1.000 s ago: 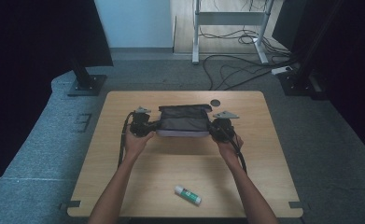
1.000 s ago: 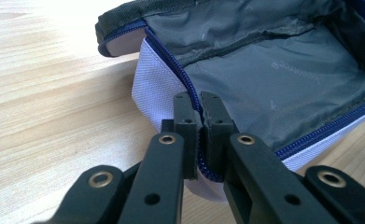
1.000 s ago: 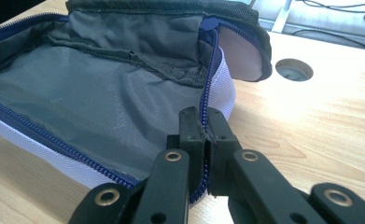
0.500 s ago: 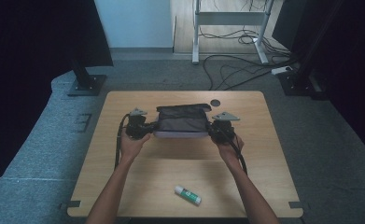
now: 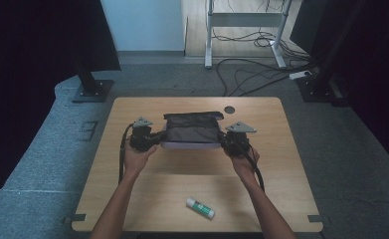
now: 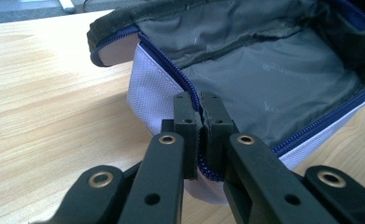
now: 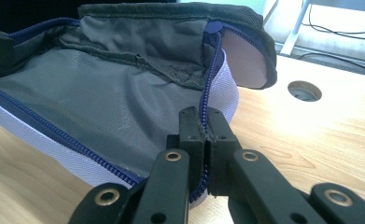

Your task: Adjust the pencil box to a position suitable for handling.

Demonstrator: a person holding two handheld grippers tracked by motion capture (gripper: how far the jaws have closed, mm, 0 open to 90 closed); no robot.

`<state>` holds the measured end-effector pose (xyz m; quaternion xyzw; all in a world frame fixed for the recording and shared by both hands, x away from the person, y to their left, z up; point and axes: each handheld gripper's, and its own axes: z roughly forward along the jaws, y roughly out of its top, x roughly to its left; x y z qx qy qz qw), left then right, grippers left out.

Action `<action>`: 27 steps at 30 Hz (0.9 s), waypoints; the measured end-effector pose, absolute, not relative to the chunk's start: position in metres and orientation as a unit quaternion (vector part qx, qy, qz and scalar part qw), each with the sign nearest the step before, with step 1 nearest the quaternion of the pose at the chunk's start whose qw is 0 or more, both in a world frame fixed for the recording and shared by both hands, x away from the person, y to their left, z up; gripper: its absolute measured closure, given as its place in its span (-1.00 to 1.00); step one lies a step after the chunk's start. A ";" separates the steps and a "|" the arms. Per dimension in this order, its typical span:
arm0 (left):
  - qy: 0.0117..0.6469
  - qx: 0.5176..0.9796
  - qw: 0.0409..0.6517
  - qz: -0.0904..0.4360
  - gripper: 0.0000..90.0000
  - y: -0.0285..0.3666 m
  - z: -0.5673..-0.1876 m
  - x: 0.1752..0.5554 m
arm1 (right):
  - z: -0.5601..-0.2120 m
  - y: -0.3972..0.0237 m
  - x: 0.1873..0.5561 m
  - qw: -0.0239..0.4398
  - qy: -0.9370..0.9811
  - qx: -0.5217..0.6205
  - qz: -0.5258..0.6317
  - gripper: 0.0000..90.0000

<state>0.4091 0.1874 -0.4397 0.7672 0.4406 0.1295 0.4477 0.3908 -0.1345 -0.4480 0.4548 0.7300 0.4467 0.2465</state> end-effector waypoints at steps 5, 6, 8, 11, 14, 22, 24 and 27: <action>0.439 0.764 0.455 0.128 0.93 0.190 -0.441 0.404 | -0.446 -0.133 0.384 0.248 0.729 0.450 0.452 0.92; 0.438 0.764 0.456 0.126 0.93 0.190 -0.442 0.403 | -0.446 -0.133 0.383 0.248 0.729 0.449 0.453 0.92; 0.437 0.764 0.457 0.124 0.94 0.191 -0.443 0.402 | -0.447 -0.134 0.381 0.246 0.730 0.448 0.454 0.92; 0.435 0.766 0.458 0.123 0.94 0.191 -0.444 0.399 | -0.448 -0.134 0.379 0.244 0.730 0.447 0.456 0.92; 0.433 0.766 0.458 0.122 0.94 0.191 -0.445 0.396 | -0.451 -0.135 0.376 0.242 0.731 0.446 0.456 0.92; 0.430 0.769 0.459 0.116 0.94 0.189 -0.452 0.391 | -0.458 -0.137 0.366 0.242 0.730 0.447 0.456 0.93; 0.428 0.771 0.458 0.115 0.94 0.187 -0.455 0.388 | -0.460 -0.138 0.362 0.244 0.730 0.446 0.456 0.93; 0.425 0.774 0.454 0.117 0.94 0.185 -0.459 0.385 | -0.464 -0.139 0.357 0.245 0.729 0.448 0.456 0.93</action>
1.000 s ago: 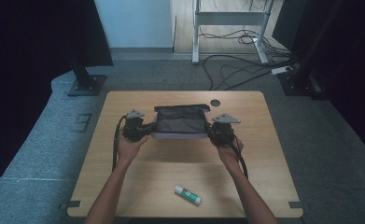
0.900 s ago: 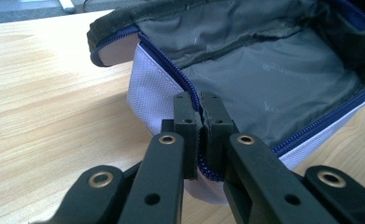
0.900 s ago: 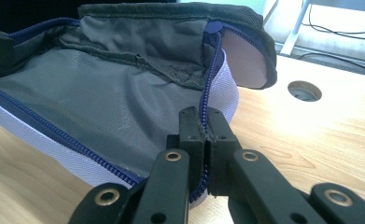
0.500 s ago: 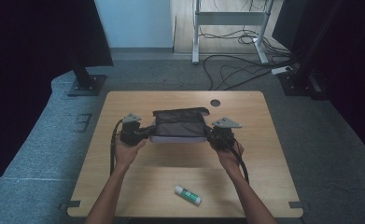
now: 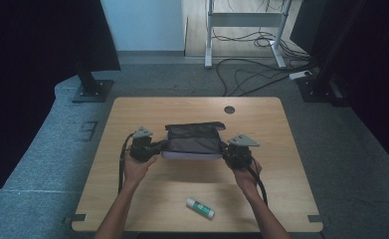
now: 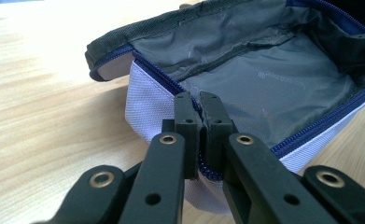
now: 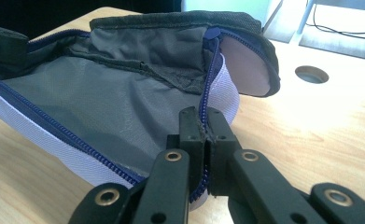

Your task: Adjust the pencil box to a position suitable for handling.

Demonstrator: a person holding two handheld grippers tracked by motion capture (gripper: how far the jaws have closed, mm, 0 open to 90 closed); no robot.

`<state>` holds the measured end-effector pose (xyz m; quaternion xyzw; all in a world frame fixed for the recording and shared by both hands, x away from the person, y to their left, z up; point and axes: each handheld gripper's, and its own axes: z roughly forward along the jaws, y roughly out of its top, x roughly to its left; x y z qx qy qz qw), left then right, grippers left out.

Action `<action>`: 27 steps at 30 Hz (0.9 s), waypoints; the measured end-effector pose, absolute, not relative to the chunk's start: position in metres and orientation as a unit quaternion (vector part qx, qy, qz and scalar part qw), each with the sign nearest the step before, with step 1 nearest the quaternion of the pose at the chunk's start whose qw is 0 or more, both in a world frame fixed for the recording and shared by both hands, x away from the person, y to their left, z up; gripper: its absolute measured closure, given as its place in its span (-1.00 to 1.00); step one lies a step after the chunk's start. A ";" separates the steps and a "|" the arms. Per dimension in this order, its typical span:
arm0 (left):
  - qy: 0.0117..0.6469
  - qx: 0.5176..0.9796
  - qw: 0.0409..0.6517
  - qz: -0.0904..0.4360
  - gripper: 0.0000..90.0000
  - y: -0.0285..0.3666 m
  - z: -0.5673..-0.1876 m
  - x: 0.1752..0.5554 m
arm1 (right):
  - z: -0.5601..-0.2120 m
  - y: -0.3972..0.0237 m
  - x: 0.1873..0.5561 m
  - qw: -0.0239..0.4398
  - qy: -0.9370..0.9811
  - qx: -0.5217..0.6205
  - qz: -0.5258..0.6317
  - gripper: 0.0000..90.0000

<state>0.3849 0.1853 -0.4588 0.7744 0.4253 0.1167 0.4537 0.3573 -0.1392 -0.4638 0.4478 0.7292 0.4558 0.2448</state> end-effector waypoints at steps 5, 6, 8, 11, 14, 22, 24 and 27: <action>0.428 0.780 0.443 0.110 0.94 0.183 -0.472 0.384 | -0.478 -0.140 0.353 0.239 0.734 0.453 0.447 0.92; 0.429 0.780 0.443 0.108 0.95 0.183 -0.474 0.384 | -0.481 -0.141 0.352 0.237 0.734 0.454 0.446 0.93; 0.431 0.782 0.437 0.107 0.94 0.181 -0.480 0.384 | -0.488 -0.141 0.352 0.232 0.736 0.458 0.442 0.93; 0.433 0.785 0.431 0.099 0.94 0.180 -0.489 0.384 | -0.497 -0.142 0.353 0.226 0.737 0.463 0.438 0.92; 0.434 0.788 0.425 0.096 0.94 0.179 -0.496 0.384 | -0.507 -0.143 0.355 0.216 0.739 0.469 0.433 0.92; 0.437 0.797 0.407 0.087 0.90 0.174 -0.513 0.384 | -0.527 -0.144 0.357 0.200 0.752 0.483 0.402 0.90; 0.439 0.799 0.403 0.085 0.89 0.173 -0.517 0.384 | -0.532 -0.143 0.358 0.198 0.755 0.485 0.393 0.90; 0.440 0.799 0.403 0.082 0.88 0.172 -0.522 0.384 | -0.537 -0.144 0.357 0.196 0.760 0.485 0.386 0.89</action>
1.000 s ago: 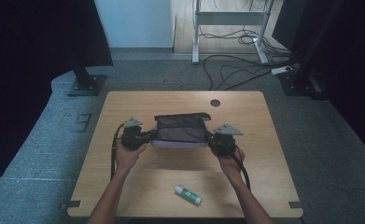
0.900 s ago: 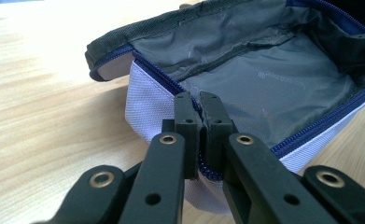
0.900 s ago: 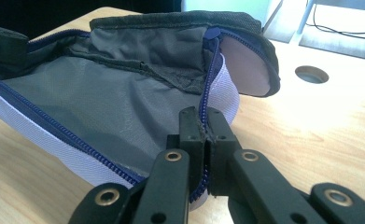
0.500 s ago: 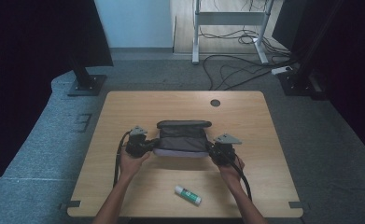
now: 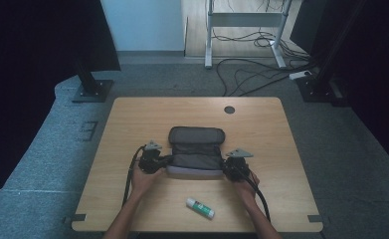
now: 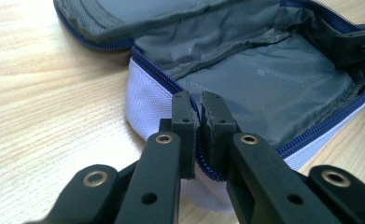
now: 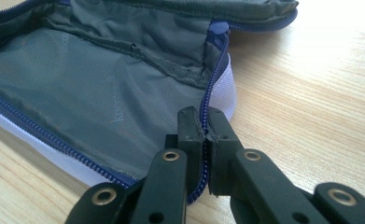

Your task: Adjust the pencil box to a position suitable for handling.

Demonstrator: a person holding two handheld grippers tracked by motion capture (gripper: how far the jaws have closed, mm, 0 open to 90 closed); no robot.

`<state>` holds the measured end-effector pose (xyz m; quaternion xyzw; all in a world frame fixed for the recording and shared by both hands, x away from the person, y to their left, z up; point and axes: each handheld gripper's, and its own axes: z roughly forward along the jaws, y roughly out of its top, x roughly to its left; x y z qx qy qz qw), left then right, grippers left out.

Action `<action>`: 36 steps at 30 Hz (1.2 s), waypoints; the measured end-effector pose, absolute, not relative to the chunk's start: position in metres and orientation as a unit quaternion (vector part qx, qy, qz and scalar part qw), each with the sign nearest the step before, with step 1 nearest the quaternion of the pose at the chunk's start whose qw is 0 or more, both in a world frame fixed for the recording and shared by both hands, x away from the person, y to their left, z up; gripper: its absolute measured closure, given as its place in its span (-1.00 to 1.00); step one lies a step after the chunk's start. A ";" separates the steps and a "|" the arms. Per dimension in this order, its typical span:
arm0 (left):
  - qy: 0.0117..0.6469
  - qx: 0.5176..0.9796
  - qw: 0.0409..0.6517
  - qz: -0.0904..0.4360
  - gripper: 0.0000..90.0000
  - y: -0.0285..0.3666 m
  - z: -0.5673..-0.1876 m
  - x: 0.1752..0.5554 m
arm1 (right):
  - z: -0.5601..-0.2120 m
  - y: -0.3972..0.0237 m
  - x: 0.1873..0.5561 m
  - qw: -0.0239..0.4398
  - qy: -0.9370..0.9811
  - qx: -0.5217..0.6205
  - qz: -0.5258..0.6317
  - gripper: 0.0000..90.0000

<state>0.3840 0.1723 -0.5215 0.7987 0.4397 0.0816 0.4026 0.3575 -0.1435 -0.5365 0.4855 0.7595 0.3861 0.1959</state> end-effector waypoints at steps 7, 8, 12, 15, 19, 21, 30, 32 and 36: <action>0.434 0.804 0.394 0.098 0.45 0.171 -0.522 0.381 | -0.537 -0.142 0.355 0.212 0.760 0.481 0.382 0.54; 0.435 0.804 0.393 0.099 0.28 0.170 -0.522 0.380 | -0.538 -0.143 0.355 0.218 0.759 0.482 0.381 0.44; 0.441 0.799 0.396 0.105 -0.17 0.169 -0.522 0.379 | -0.538 -0.146 0.353 0.216 0.750 0.483 0.397 0.03; 0.443 0.792 0.406 0.110 -0.28 0.171 -0.520 0.377 | -0.535 -0.150 0.351 0.231 0.735 0.486 0.414 -0.14; 0.443 0.786 0.419 0.107 -0.35 0.175 -0.515 0.374 | -0.528 -0.156 0.346 0.239 0.725 0.483 0.429 -0.19; 0.442 0.783 0.424 0.108 -0.35 0.178 -0.511 0.371 | -0.526 -0.159 0.343 0.238 0.724 0.480 0.436 -0.19; 0.440 0.779 0.436 0.100 -0.34 0.190 -0.507 0.358 | -0.519 -0.167 0.328 0.226 0.729 0.461 0.454 -0.20; 0.443 0.778 0.436 0.098 -0.34 0.193 -0.508 0.356 | -0.518 -0.167 0.323 0.224 0.731 0.456 0.456 -0.19; 0.447 0.776 0.435 0.096 -0.34 0.199 -0.511 0.351 | -0.515 -0.169 0.315 0.221 0.734 0.447 0.461 -0.18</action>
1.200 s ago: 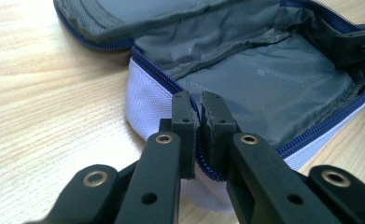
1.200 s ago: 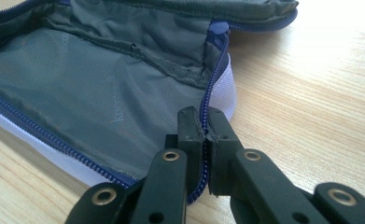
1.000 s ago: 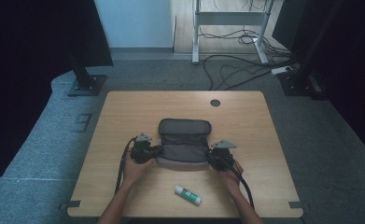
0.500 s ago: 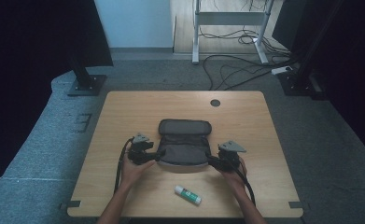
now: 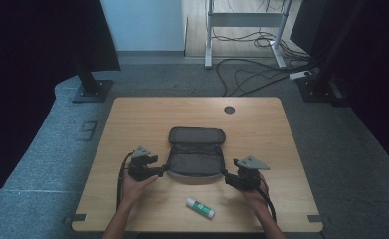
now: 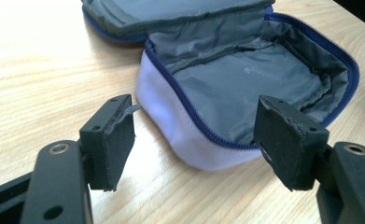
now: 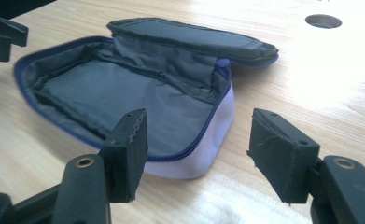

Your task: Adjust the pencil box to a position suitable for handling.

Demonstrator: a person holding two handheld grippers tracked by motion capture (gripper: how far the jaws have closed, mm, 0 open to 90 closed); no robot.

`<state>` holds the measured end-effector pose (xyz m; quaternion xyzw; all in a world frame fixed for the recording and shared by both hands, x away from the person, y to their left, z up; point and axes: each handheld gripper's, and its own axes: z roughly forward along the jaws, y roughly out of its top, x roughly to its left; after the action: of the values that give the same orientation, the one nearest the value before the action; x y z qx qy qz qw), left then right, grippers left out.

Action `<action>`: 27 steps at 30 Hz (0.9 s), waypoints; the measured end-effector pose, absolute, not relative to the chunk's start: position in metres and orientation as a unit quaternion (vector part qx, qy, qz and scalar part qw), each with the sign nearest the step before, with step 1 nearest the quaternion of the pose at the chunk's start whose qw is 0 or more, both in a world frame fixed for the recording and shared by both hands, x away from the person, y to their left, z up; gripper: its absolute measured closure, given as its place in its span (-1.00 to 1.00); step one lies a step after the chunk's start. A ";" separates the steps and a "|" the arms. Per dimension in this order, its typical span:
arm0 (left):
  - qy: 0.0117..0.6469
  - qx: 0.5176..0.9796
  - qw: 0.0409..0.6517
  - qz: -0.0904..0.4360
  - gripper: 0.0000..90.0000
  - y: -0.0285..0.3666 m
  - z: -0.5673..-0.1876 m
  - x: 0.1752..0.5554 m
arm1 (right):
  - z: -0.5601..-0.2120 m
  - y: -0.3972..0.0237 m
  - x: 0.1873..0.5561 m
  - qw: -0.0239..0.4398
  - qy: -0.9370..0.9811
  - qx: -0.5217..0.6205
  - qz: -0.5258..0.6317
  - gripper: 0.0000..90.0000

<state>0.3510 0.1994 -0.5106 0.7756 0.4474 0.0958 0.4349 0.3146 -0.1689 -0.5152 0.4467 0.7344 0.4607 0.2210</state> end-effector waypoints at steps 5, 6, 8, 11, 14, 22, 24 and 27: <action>0.449 0.778 0.430 0.096 -0.34 0.205 -0.513 0.344 | -0.513 -0.170 0.304 0.211 0.739 0.438 0.466 -0.17; 0.448 0.778 0.430 0.098 -0.33 0.206 -0.513 0.343 | -0.513 -0.170 0.302 0.208 0.740 0.437 0.468 -0.17; 0.448 0.776 0.435 0.096 -0.32 0.208 -0.514 0.340 | -0.513 -0.169 0.299 0.205 0.742 0.433 0.468 -0.16; 0.446 0.778 0.433 0.092 -0.31 0.211 -0.515 0.339 | -0.514 -0.169 0.294 0.199 0.747 0.428 0.468 -0.15; 0.448 0.776 0.433 0.093 -0.30 0.214 -0.516 0.337 | -0.517 -0.169 0.288 0.189 0.753 0.422 0.467 -0.13; 0.463 0.771 0.427 0.095 -0.29 0.226 -0.523 0.333 | -0.522 -0.168 0.272 0.168 0.768 0.405 0.466 -0.12; 0.466 0.770 0.426 0.093 -0.29 0.228 -0.524 0.333 | -0.522 -0.165 0.270 0.165 0.772 0.400 0.466 -0.12; 0.470 0.770 0.423 0.090 -0.29 0.229 -0.527 0.333 | -0.522 -0.161 0.268 0.162 0.777 0.391 0.465 -0.11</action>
<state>0.3333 0.2287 -0.5270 0.7696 0.4697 0.0904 0.4230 0.2677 -0.1609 -0.5220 0.3914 0.7774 0.4650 0.1619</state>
